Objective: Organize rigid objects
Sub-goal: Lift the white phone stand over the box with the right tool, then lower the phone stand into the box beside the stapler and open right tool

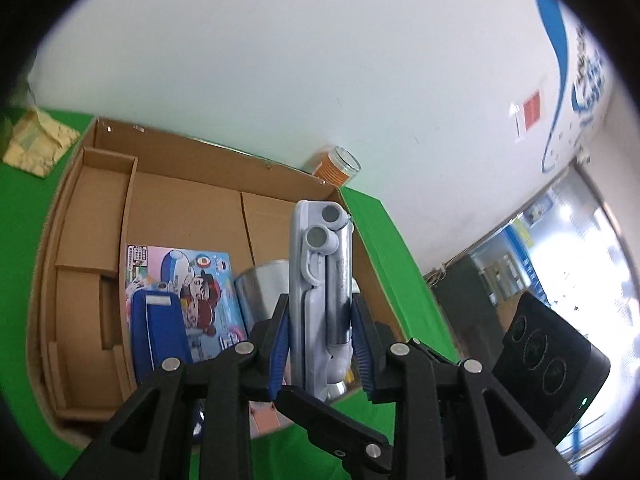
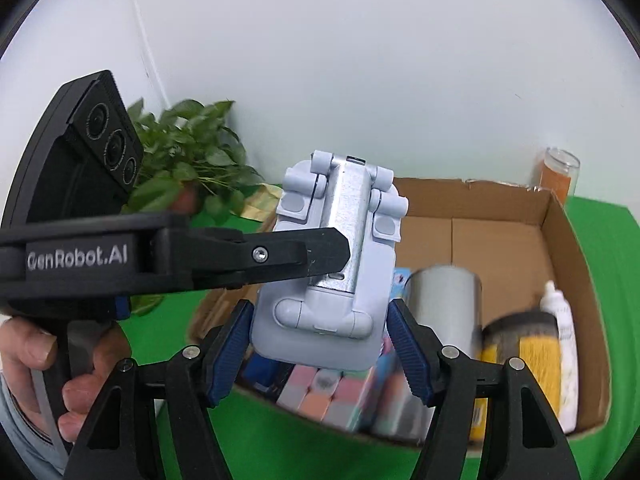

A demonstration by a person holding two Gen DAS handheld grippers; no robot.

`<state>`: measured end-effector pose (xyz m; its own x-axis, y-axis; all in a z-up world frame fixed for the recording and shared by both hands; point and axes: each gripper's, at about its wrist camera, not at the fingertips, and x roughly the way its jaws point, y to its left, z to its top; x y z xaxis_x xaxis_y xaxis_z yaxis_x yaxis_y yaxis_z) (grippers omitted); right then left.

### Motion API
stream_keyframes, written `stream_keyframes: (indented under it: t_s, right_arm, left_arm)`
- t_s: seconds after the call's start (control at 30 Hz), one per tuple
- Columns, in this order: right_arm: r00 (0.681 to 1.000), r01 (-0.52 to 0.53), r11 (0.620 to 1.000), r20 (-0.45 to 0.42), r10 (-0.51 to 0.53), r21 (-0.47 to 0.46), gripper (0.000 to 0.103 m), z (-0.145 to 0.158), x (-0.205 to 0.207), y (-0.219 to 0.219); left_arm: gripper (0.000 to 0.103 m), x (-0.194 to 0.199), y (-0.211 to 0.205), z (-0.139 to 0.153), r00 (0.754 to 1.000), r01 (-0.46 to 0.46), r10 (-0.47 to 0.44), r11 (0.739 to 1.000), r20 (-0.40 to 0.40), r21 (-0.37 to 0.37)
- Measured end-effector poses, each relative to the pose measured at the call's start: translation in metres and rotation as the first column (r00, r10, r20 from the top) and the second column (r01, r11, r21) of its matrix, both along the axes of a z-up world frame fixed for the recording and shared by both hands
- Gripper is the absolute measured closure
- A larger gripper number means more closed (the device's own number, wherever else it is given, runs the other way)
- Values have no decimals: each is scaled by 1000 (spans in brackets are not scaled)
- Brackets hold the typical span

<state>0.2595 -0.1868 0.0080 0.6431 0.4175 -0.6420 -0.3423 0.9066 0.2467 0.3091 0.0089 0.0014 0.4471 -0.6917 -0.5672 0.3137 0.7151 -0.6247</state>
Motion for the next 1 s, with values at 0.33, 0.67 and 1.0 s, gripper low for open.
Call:
stream_keyframes:
  t_s: [0.33,0.67,1.0]
  right_arm:
    - [983,23,1000,-181,-25,-15,37,-51,75,4]
    - [978,16,1000,-208,-19,-14,40,-73,77,5]
    - [997,25,993,-73,-34,-113,30,-57,30,5]
  left_arm:
    - [77,68,15,-69,976,-27,-13,984,-219,-177]
    - [84,88,24,-102,953,-56,2,984,-302,-171]
    - [81,40,33,-42,990,-123,129,987,-56,98]
